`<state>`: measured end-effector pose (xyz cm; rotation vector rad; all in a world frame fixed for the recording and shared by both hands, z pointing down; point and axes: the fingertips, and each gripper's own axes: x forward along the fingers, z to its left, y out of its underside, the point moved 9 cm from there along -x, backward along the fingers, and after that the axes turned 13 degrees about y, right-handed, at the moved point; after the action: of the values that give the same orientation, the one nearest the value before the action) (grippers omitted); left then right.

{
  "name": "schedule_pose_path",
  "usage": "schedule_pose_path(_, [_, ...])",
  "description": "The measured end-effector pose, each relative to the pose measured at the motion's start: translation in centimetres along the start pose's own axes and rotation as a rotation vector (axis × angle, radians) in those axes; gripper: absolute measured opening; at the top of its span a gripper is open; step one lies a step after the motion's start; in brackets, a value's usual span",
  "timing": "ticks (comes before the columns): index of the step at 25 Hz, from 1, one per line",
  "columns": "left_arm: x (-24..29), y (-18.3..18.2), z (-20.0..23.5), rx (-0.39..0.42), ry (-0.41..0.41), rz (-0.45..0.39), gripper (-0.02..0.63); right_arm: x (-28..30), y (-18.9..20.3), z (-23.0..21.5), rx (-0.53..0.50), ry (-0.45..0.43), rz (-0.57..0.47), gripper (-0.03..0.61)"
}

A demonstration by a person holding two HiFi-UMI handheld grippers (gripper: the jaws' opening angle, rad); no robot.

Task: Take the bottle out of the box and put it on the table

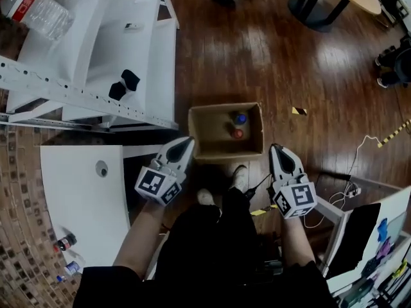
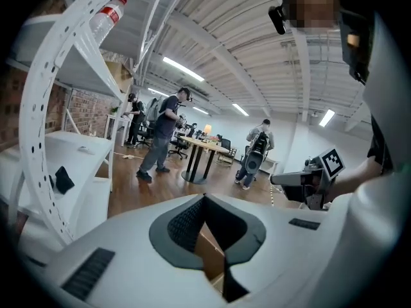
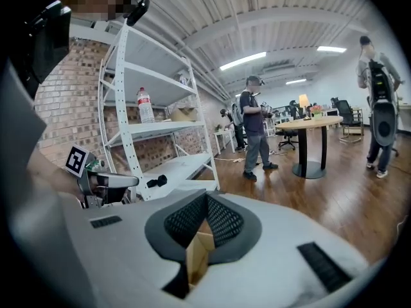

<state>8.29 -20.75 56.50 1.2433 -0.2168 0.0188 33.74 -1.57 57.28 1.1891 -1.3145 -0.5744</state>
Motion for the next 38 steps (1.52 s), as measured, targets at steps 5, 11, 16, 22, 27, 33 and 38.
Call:
schedule_pose_path(5, [2.6, 5.6, 2.2, 0.034, 0.047, 0.003, 0.002, 3.6, 3.6, -0.4, -0.034, 0.001, -0.046, 0.005])
schedule_pose_path(11, [6.9, 14.8, 6.1, 0.109, 0.127, -0.022, 0.002, 10.5, 10.0, -1.8, -0.079, -0.018, -0.156, 0.005])
schedule_pose_path(16, [10.2, 23.9, 10.2, 0.181, 0.175, -0.092, 0.002, 17.9, 17.2, -3.3, -0.09, -0.033, -0.23, 0.005])
schedule_pose_path(22, [12.2, 32.7, 12.7, 0.213, 0.222, -0.143, 0.002, 22.2, 23.5, -2.8, -0.098, -0.048, -0.315, 0.005])
schedule_pose_path(27, [13.8, 35.3, 13.2, 0.238, 0.258, -0.14, 0.002, 22.8, 24.5, -2.6, -0.086, -0.035, -0.357, 0.005])
schedule_pose_path(33, [16.8, 37.6, 13.0, 0.269, 0.354, -0.045, 0.003, 23.0, 25.4, -3.7, -0.11, 0.006, -0.34, 0.005])
schedule_pose_path(38, [20.1, 41.4, 13.5, 0.299, 0.435, 0.12, 0.003, 23.1, 27.0, -6.2, -0.034, 0.004, -0.288, 0.005])
